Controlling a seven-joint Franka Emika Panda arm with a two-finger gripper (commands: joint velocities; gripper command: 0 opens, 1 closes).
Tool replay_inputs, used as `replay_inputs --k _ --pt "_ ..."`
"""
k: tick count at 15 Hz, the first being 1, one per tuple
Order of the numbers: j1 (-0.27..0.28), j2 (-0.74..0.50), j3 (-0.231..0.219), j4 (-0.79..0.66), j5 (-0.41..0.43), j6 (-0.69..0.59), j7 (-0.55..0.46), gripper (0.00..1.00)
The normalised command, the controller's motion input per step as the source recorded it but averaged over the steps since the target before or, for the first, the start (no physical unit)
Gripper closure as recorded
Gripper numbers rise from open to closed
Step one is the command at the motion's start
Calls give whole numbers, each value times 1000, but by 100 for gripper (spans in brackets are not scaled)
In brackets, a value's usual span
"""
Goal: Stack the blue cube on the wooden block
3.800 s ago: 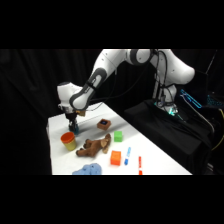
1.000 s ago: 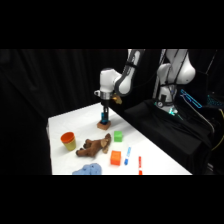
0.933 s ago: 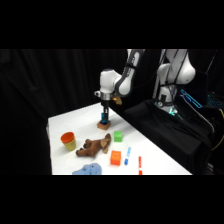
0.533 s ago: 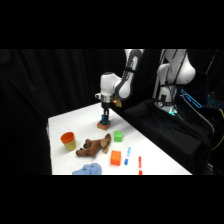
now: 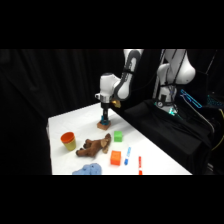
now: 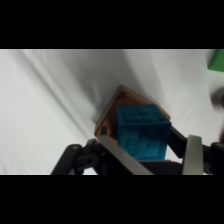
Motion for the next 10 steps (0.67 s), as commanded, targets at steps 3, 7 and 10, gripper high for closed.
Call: replay_inputs --k 3,7,10 --pt "117 -66 -101 60 -26 -10 106 0" --pt "114 -272 -91 11 -56 -238 75 0" --pt "123 -392 -120 -18 -147 -396 87 0"
